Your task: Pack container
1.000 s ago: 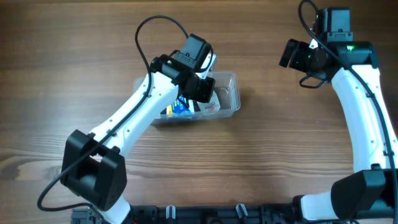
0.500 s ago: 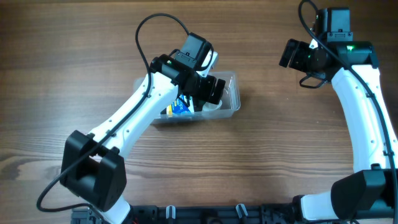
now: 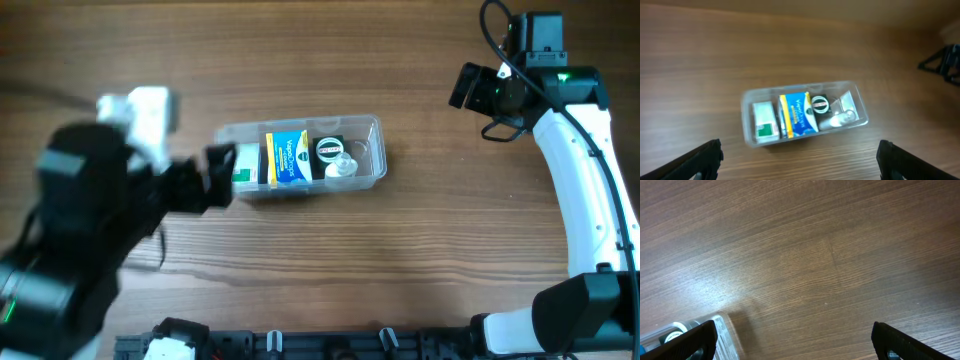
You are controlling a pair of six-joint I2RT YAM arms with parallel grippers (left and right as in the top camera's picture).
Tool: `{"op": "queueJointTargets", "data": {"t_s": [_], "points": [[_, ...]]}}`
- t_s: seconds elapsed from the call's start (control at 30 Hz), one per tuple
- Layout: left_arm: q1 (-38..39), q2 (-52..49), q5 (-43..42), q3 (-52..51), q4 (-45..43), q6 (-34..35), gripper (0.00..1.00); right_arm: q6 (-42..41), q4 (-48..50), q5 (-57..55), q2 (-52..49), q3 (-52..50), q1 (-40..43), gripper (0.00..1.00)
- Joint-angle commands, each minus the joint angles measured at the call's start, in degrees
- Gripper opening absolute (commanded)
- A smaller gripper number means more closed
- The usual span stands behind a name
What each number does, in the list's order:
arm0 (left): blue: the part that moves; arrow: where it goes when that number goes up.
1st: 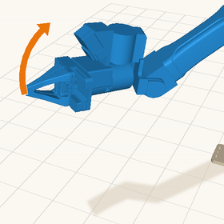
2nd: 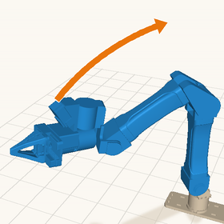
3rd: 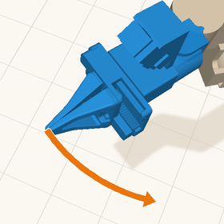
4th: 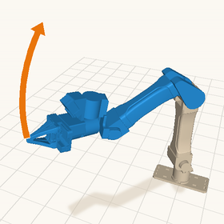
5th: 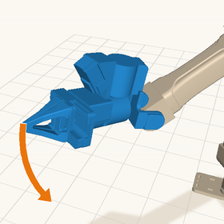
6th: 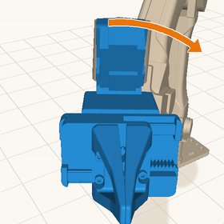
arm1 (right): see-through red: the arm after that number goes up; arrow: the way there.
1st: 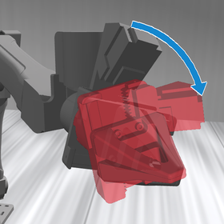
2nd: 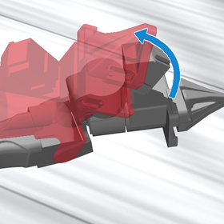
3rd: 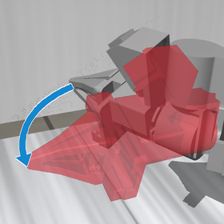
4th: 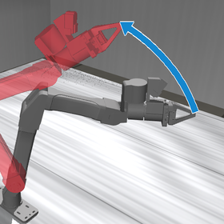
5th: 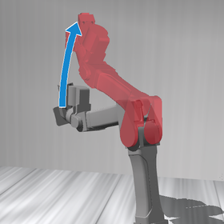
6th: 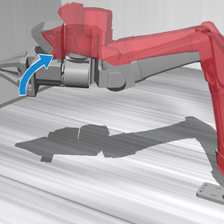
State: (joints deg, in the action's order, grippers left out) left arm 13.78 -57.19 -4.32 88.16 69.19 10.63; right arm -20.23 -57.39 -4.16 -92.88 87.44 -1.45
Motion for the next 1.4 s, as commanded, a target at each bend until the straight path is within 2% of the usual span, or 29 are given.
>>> {"op": "queueJointTargets", "data": {"t_s": [0.0, 0.07, 0.17, 0.33, 0.43, 0.8, 0.87, 0.9, 1.13, 1.2, 1.37], "points": [[-2.1, 9.4, 0.3, 0.7, 5.2, 0.5, 1.0, 0.6, 0.2, -0.9, -0.5, -0.1, -0.1, 1.0], [-2.1, 14.5, 0.3, 0.7, 11.1, 0.6, 1.0, 0.6, 0.2, -0.9, -0.5, -0.1, -0.1, 1.0], [-2.1, 19.4, 0.3, 0.7, 16.8, 5.3, 1.0, 0.7, 0.2, -0.9, -0.5, -0.1, -0.1, 1.0], [-2.1, 20.9, 0.4, 0.7, 20.0, 5.2, 1.0, 0.6, 0.2, -0.9, -0.5, -0.1, -0.1, 1.0], [-2.1, 20.9, 0.4, 0.7, 27.3, 4.8, 1.0, 0.7, 0.2, -0.9, -0.5, -0.1, -0.1, 1.0], [-2.1, 21.1, 1.0, -1.4, 26.9, 4.8, 1.0, 0.7, 0.2, -0.9, -0.5, -0.1, -0.1, 1.0], [-2.1, 23.6, 1.0, -5.7, 22.7, 3.0, 1.0, 0.7, 0.2, -0.9, -0.5, -0.1, -0.1, 1.0], [-2.4, 27.1, 0.8, -10.5, 17.8, 1.3, 1.0, 0.6, 0.2, -0.9, -0.5, -0.1, -0.1, 1.0], [-6.3, 46.2, 0.0, -38.9, -4.9, 1.1, 1.0, 0.6, 0.2, -0.9, -0.5, -0.1, -0.1, 1.0], [-7.1, 51.6, -3.5, -48.1, -13.6, -1.1, 1.0, 0.6, 0.2, -0.9, -0.5, -0.1, -0.1, 1.0], [-7.3, 56.2, -7.4, -60.8, -28.3, -4.7, 1.0, 0.7, 0.2, -0.9, -0.5, -0.1, -0.1, 1.0]]}}
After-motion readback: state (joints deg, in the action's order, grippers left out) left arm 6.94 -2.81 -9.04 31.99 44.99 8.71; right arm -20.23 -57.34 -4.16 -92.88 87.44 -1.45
